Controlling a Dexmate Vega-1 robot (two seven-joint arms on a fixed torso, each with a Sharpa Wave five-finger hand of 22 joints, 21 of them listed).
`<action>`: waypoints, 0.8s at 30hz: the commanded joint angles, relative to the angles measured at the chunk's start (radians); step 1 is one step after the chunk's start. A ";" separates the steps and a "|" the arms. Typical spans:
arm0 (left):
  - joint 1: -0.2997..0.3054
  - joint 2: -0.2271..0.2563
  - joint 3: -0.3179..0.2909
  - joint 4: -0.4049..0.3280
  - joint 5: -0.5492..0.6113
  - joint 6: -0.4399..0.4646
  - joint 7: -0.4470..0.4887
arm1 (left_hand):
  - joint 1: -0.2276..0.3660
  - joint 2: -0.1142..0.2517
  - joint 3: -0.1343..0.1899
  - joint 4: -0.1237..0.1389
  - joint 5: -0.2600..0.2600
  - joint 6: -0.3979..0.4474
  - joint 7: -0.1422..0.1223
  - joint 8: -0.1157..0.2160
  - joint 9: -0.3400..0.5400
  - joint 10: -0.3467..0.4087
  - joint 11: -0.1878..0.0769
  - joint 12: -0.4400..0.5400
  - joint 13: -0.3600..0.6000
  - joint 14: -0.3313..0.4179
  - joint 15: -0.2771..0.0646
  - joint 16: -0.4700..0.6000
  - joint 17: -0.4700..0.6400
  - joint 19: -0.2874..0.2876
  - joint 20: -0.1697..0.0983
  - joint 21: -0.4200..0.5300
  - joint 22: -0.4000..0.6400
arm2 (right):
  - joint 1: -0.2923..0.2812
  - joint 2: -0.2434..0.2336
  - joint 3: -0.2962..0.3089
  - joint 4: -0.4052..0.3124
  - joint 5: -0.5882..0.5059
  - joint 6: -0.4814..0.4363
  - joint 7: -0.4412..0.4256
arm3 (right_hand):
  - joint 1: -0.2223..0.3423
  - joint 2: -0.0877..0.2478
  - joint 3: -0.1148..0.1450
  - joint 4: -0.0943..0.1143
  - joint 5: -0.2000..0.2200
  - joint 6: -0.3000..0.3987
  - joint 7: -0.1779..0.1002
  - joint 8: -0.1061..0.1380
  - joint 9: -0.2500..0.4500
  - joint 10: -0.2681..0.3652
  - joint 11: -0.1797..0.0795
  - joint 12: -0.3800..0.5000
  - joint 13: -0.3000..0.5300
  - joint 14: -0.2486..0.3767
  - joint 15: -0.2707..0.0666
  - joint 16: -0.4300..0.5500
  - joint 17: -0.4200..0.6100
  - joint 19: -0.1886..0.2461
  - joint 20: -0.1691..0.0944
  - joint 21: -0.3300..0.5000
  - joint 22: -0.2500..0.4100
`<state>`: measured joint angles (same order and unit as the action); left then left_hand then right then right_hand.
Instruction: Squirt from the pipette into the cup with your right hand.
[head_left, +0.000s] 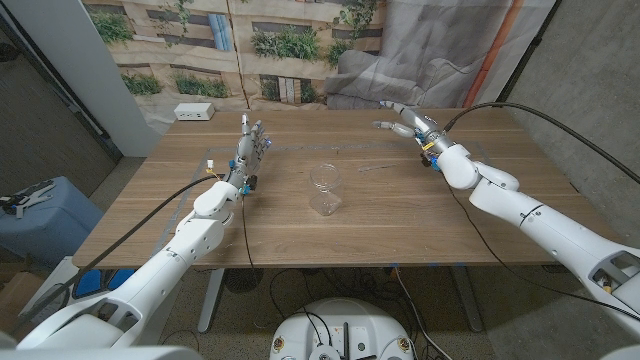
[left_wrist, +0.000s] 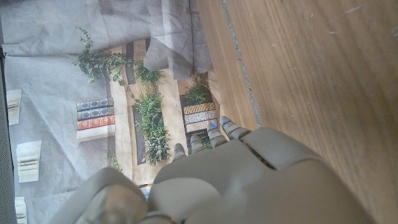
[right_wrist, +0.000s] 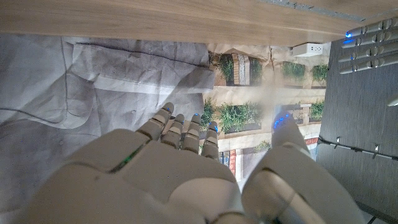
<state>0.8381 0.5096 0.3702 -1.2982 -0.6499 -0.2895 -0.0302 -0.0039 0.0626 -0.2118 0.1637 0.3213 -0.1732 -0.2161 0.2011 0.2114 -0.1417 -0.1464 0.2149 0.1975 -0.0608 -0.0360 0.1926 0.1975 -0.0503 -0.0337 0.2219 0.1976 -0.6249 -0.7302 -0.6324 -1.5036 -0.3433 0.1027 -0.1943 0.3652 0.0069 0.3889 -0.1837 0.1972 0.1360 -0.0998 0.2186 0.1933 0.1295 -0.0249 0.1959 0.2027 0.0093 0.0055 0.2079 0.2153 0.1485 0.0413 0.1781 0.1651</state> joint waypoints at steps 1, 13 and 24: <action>0.001 0.000 0.000 -0.001 0.000 0.000 0.000 | 0.001 0.043 -0.008 0.001 0.005 -0.007 -0.006 0.006 0.002 -0.006 -0.003 0.004 0.005 -0.009 -0.114 0.006 0.001 -0.007 -0.091 0.005 0.002 | 0.043 -0.021 -0.051 -0.083 -0.116 -0.146 0.124 | 0.027 -0.002 0.010 0.000 0.012 0.014 0.005 0.007 0.004 -0.023 0.004 -0.005 0.006 -0.012 0.019 -0.004 0.002 -0.001 0.010 0.008 0.006; 0.000 0.000 0.000 -0.001 0.000 0.000 0.000 | 0.001 0.043 -0.008 0.001 0.005 -0.007 -0.006 0.006 0.002 -0.004 -0.003 0.005 0.005 -0.009 -0.114 0.006 0.001 -0.006 -0.090 0.006 0.002 | 0.082 -0.028 -0.104 -0.132 -0.210 -0.239 0.230 | 0.072 -0.027 0.018 0.001 0.021 0.085 -0.002 0.039 0.011 -0.056 0.000 -0.005 0.011 -0.042 0.034 -0.006 0.004 -0.020 0.030 0.006 0.006; 0.001 0.000 0.000 -0.001 0.000 0.000 0.000 | 0.001 0.043 -0.007 0.001 0.005 -0.007 -0.006 0.006 0.002 -0.007 -0.003 0.004 0.005 -0.010 -0.114 0.006 0.001 -0.007 -0.090 0.005 0.002 | 0.120 -0.020 -0.157 -0.137 -0.283 -0.274 0.326 | 0.098 -0.039 0.023 0.000 0.024 0.102 -0.014 0.048 0.015 -0.075 -0.002 -0.006 0.013 -0.053 0.032 -0.006 0.004 -0.027 0.034 0.007 0.006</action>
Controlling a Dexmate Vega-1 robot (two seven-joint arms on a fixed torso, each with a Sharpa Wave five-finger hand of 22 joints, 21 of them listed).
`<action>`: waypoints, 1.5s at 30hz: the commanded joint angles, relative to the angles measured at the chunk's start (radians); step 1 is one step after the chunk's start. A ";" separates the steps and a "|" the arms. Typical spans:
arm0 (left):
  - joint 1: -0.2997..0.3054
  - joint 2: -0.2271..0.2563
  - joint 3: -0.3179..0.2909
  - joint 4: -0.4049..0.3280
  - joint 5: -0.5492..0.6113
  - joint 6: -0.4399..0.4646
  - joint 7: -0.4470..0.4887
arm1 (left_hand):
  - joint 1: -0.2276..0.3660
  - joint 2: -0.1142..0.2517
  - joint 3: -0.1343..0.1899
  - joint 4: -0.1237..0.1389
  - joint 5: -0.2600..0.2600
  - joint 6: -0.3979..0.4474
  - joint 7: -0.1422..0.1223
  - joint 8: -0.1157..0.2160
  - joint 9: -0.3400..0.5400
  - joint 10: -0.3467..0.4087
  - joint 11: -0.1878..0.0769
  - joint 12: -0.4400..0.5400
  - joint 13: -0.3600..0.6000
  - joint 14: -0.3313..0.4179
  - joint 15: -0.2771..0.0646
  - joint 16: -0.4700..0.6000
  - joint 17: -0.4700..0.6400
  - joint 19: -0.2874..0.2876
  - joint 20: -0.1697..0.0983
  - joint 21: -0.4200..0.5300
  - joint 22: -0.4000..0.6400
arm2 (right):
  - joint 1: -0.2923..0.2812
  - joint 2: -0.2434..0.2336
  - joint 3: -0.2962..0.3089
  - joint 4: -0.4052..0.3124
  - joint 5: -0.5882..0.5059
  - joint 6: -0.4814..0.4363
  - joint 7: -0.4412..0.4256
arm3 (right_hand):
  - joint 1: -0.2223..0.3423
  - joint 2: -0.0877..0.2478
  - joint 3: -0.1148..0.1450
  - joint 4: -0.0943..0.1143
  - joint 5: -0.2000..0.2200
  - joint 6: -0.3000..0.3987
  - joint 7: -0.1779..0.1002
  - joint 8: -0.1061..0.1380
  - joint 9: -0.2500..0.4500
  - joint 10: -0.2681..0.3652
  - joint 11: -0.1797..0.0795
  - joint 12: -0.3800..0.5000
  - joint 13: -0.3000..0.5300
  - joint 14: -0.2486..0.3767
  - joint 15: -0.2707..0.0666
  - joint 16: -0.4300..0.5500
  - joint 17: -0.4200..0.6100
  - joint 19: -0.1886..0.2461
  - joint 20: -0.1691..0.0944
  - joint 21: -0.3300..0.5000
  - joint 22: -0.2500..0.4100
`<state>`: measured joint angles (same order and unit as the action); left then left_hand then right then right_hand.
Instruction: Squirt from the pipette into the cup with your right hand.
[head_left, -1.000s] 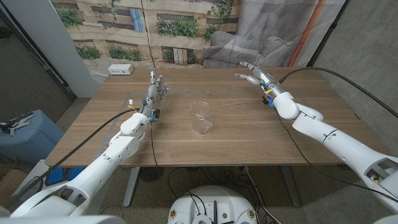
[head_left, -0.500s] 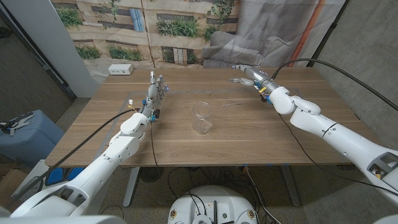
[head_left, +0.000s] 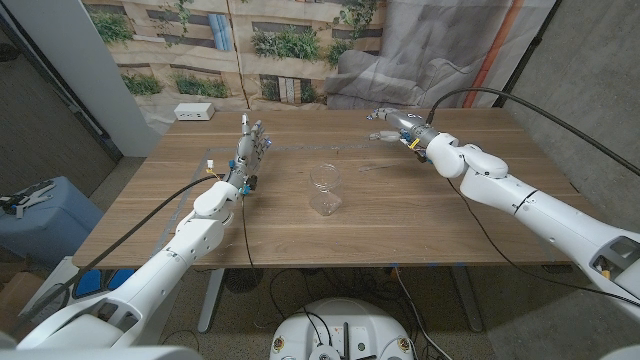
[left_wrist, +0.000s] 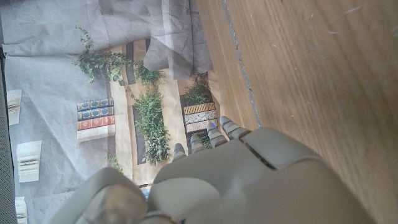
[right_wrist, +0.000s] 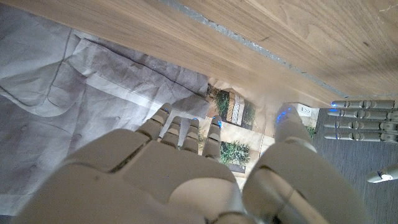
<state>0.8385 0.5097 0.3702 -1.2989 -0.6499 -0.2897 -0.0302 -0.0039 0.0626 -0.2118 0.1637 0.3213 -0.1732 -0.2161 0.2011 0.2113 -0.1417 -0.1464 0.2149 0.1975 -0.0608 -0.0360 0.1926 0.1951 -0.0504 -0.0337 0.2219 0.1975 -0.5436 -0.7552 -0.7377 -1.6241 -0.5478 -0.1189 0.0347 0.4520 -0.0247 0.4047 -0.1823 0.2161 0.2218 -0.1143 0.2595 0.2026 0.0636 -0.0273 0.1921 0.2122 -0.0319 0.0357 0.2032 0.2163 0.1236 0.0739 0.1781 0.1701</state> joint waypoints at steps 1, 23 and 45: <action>0.000 0.000 0.000 0.000 0.000 0.000 0.000 | 0.001 0.043 -0.007 0.001 0.005 -0.007 -0.006 0.006 0.002 -0.007 -0.003 0.004 0.005 -0.010 -0.113 0.006 0.004 -0.007 -0.090 0.005 0.002 | 0.043 0.005 -0.058 -0.016 -0.087 -0.052 0.108 | 0.013 -0.007 0.008 -0.002 0.005 0.017 0.000 0.008 0.005 -0.011 -0.002 -0.003 0.004 -0.013 0.002 -0.002 0.003 -0.002 0.001 0.007 0.001; 0.000 0.000 0.000 0.000 0.000 0.000 0.000 | 0.001 0.043 -0.007 0.001 0.005 -0.007 -0.006 0.006 0.002 -0.006 -0.002 0.004 0.005 -0.009 -0.114 0.006 0.004 -0.007 -0.090 0.005 0.002 | 0.083 0.036 -0.136 -0.019 -0.226 -0.136 0.260 | 0.071 -0.013 0.024 -0.001 0.015 0.064 0.005 0.030 0.010 -0.009 -0.006 0.008 0.006 -0.002 -0.008 0.009 0.003 0.008 0.000 0.013 0.001; 0.000 0.001 0.000 0.001 -0.001 0.000 -0.005 | 0.001 0.043 -0.007 0.001 0.005 -0.007 -0.006 0.006 0.002 -0.005 -0.004 0.004 0.005 -0.009 -0.114 0.006 0.004 -0.006 -0.091 0.006 0.002 | 0.103 0.095 -0.210 -0.004 -0.390 -0.247 0.363 | 0.128 -0.017 0.037 0.003 0.022 0.119 -0.006 0.058 0.014 0.007 -0.003 0.015 0.006 0.021 -0.014 0.022 0.004 0.036 -0.002 0.019 0.001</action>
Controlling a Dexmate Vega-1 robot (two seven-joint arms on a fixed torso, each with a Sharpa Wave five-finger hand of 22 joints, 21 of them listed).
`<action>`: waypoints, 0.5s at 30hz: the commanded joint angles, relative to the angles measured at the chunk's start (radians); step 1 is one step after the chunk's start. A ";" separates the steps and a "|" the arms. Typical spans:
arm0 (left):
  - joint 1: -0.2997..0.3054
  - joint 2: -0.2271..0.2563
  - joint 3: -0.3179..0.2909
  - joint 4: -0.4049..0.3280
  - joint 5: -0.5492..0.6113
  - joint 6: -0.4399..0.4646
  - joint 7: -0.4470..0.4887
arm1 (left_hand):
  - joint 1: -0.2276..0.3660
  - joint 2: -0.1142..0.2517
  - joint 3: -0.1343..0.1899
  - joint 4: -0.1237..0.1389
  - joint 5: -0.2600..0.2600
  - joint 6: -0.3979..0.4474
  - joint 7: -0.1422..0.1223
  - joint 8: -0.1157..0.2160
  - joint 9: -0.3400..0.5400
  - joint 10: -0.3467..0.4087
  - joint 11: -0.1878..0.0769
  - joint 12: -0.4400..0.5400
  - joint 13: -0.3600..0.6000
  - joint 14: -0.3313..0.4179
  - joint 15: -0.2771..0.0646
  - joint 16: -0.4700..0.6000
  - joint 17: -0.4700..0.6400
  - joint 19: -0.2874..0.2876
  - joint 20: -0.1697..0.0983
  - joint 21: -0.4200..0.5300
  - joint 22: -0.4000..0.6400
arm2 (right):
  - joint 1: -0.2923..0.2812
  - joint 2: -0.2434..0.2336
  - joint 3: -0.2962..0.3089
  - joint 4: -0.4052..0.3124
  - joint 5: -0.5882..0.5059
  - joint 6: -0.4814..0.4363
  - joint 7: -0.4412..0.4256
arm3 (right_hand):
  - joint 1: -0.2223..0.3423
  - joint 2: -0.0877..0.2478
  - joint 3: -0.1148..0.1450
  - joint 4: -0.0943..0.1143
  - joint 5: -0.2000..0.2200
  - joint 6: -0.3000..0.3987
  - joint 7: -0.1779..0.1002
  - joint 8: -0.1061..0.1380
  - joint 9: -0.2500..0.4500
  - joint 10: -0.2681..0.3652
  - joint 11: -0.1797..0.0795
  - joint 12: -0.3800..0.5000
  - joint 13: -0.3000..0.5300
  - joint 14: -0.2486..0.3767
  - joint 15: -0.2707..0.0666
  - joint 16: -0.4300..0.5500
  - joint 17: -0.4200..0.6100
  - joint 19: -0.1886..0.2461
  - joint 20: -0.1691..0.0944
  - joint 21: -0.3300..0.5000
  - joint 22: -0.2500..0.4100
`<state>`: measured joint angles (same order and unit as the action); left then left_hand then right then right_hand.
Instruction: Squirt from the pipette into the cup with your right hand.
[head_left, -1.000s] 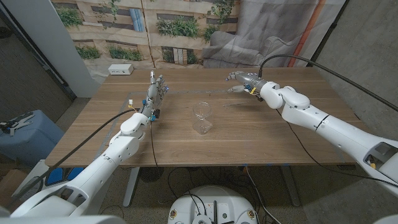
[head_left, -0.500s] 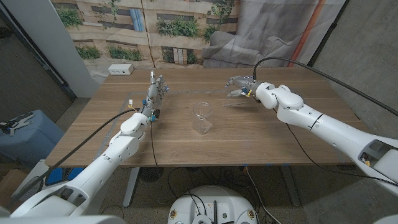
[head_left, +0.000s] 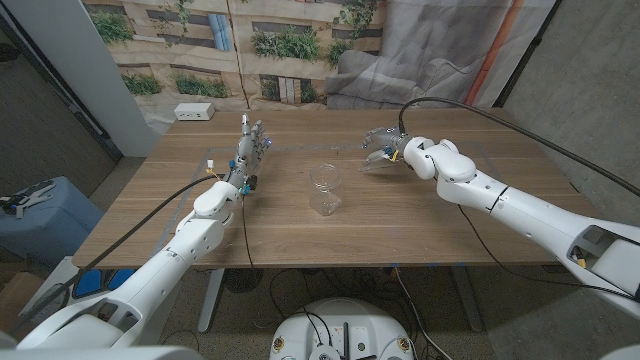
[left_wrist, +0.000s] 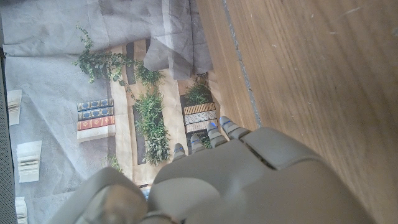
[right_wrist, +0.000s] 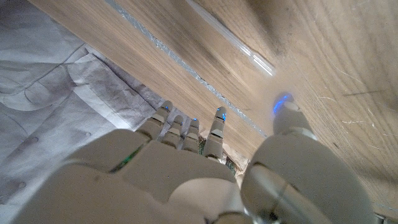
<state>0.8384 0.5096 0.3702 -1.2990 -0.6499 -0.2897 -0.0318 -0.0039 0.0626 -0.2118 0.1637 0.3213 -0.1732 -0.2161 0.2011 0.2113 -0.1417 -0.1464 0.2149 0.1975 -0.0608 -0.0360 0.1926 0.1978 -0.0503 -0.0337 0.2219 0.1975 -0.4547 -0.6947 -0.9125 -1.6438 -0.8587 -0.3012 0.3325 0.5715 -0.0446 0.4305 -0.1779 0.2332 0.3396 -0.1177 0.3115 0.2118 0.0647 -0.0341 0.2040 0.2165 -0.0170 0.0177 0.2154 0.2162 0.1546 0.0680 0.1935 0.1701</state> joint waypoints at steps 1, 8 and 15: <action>0.000 0.001 0.000 0.001 -0.001 0.000 -0.003 | 0.001 0.043 -0.007 0.001 0.005 -0.007 -0.006 0.006 0.002 -0.006 -0.004 0.004 0.005 -0.009 -0.114 0.006 0.001 -0.007 -0.091 0.006 0.002 | 0.016 0.034 -0.036 0.016 -0.079 -0.064 0.071 | 0.010 0.004 0.011 -0.002 0.005 0.003 -0.002 0.007 0.005 0.005 0.004 0.002 0.002 0.006 0.004 0.009 0.005 0.005 0.004 0.003 0.001; 0.000 0.001 0.000 0.001 -0.001 0.000 -0.003 | 0.001 0.043 -0.007 0.001 0.005 -0.006 -0.006 0.006 0.002 -0.007 -0.004 0.004 0.005 -0.009 -0.114 0.006 0.001 -0.007 -0.091 0.006 0.002 | 0.021 0.041 -0.056 0.014 -0.125 -0.082 0.084 | 0.024 0.005 0.015 -0.002 0.008 0.010 -0.010 0.010 0.006 0.003 0.005 0.002 0.002 0.007 0.008 0.010 0.005 0.008 0.006 0.003 0.001; 0.000 0.001 0.000 0.001 -0.001 0.000 -0.003 | 0.001 0.043 -0.007 0.001 0.005 -0.007 -0.006 0.006 0.002 -0.005 -0.003 0.004 0.005 -0.009 -0.114 0.006 0.001 -0.007 -0.091 0.006 0.002 | 0.029 0.057 -0.086 0.030 -0.182 -0.086 0.097 | 0.038 0.004 0.017 -0.001 0.010 0.035 -0.015 0.022 0.006 0.011 0.005 0.004 0.002 0.015 0.004 0.014 0.006 0.013 0.005 0.004 0.001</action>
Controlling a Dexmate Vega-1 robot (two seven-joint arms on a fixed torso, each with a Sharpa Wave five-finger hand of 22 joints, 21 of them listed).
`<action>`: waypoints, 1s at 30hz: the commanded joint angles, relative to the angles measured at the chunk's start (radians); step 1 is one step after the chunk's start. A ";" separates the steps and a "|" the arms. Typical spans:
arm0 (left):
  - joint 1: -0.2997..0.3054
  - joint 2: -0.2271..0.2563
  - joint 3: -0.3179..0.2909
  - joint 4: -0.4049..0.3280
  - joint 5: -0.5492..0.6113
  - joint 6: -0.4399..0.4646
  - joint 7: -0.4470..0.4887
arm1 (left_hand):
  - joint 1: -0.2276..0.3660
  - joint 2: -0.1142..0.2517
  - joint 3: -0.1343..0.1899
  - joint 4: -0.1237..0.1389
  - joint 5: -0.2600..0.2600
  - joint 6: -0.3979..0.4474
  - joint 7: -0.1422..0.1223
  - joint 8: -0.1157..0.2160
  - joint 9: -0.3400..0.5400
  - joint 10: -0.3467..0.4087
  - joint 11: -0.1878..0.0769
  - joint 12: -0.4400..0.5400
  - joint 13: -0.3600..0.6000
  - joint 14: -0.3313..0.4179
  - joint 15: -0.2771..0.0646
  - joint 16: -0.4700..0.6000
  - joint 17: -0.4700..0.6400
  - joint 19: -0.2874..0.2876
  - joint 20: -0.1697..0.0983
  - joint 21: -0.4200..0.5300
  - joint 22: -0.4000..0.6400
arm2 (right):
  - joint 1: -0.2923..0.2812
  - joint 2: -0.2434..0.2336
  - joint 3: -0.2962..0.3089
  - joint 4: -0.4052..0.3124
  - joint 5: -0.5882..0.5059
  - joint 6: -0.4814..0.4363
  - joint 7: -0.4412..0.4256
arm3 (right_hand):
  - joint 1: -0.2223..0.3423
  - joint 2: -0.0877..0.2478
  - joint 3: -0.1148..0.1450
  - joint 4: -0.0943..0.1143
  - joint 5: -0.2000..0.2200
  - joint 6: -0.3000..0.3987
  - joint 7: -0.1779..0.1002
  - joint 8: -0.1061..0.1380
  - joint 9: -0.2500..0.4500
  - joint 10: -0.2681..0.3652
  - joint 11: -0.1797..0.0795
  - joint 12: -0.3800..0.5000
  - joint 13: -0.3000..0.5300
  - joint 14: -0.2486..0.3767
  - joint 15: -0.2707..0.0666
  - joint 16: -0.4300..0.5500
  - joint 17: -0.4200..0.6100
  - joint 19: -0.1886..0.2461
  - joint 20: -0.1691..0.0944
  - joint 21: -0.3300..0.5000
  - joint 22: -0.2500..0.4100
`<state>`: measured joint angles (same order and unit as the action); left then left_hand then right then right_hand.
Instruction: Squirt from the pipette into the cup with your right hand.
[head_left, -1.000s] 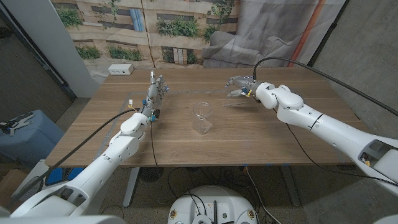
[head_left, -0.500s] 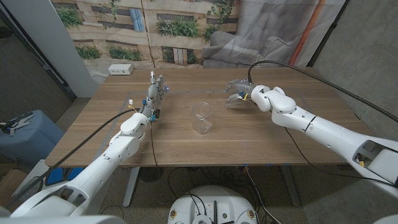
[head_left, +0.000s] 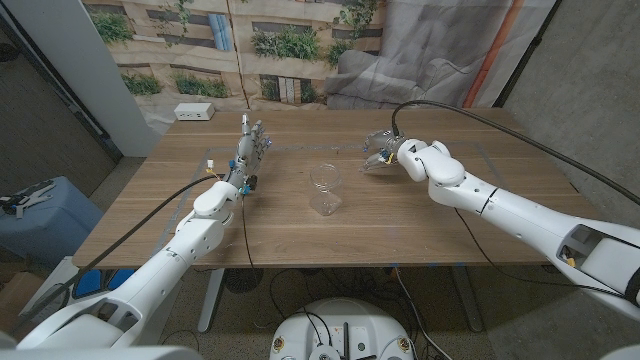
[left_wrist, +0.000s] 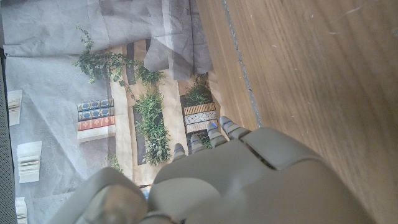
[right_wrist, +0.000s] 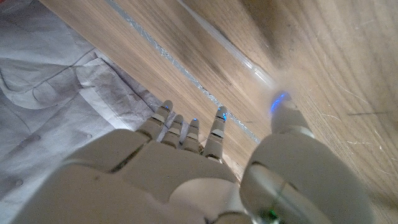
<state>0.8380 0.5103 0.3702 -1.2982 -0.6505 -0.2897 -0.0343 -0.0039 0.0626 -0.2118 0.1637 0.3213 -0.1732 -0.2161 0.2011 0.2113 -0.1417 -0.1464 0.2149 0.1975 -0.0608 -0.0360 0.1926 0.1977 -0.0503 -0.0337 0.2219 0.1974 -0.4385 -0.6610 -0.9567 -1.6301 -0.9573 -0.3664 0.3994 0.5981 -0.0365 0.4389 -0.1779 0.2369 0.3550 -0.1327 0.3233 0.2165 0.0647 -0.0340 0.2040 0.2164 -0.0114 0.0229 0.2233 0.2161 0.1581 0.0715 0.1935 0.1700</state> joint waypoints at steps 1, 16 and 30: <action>0.000 0.000 0.000 0.000 -0.001 0.000 -0.001 | 0.001 0.043 -0.007 0.001 0.005 -0.006 -0.006 0.006 0.002 -0.004 -0.003 0.005 0.005 -0.008 -0.114 0.006 0.001 -0.006 -0.091 0.006 0.002 | 0.013 0.026 -0.044 0.019 -0.090 -0.020 0.030 | 0.013 -0.004 0.009 -0.001 0.007 0.021 0.000 0.011 0.001 0.010 0.005 0.004 0.002 0.010 -0.003 0.006 0.006 0.011 0.002 0.004 0.001; 0.000 0.000 0.000 0.000 -0.001 0.000 -0.001 | 0.001 0.043 -0.007 0.001 0.005 -0.007 -0.006 0.006 0.002 -0.005 -0.002 0.005 0.005 -0.008 -0.114 0.006 0.001 -0.006 -0.090 0.006 0.002 | 0.034 0.059 -0.073 0.076 -0.129 0.010 0.039 | 0.038 -0.003 0.012 0.002 0.011 0.073 -0.012 0.034 0.002 0.025 0.003 0.008 0.002 0.024 -0.011 0.013 0.008 0.030 -0.011 0.008 0.001; 0.000 0.000 0.000 0.001 -0.001 0.000 -0.001 | 0.001 0.043 -0.007 0.001 0.005 -0.007 -0.006 0.006 0.002 -0.007 -0.001 0.004 0.005 -0.009 -0.114 0.006 0.001 -0.007 -0.091 0.005 0.002 | 0.052 0.075 -0.093 0.106 -0.153 0.015 0.064 | 0.059 0.004 0.015 0.005 0.014 0.131 -0.018 0.060 0.003 0.036 0.000 0.010 0.002 0.033 -0.017 0.017 0.010 0.039 -0.022 0.006 0.001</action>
<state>0.8379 0.5105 0.3705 -1.2977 -0.6513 -0.2898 -0.0352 -0.0039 0.0626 -0.2118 0.1637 0.3213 -0.1732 -0.2161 0.2011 0.2113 -0.1417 -0.1464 0.2149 0.1975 -0.0608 -0.0360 0.1926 0.1975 -0.0503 -0.0337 0.2219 0.1974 -0.3995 -0.6007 -1.0331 -1.5494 -1.0892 -0.3591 0.4507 0.6520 -0.0431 0.4429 -0.1737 0.2409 0.4688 -0.1470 0.3737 0.2162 0.0880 -0.0358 0.2040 0.2163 0.0114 0.0105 0.2311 0.2210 0.1868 0.0499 0.1935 0.1698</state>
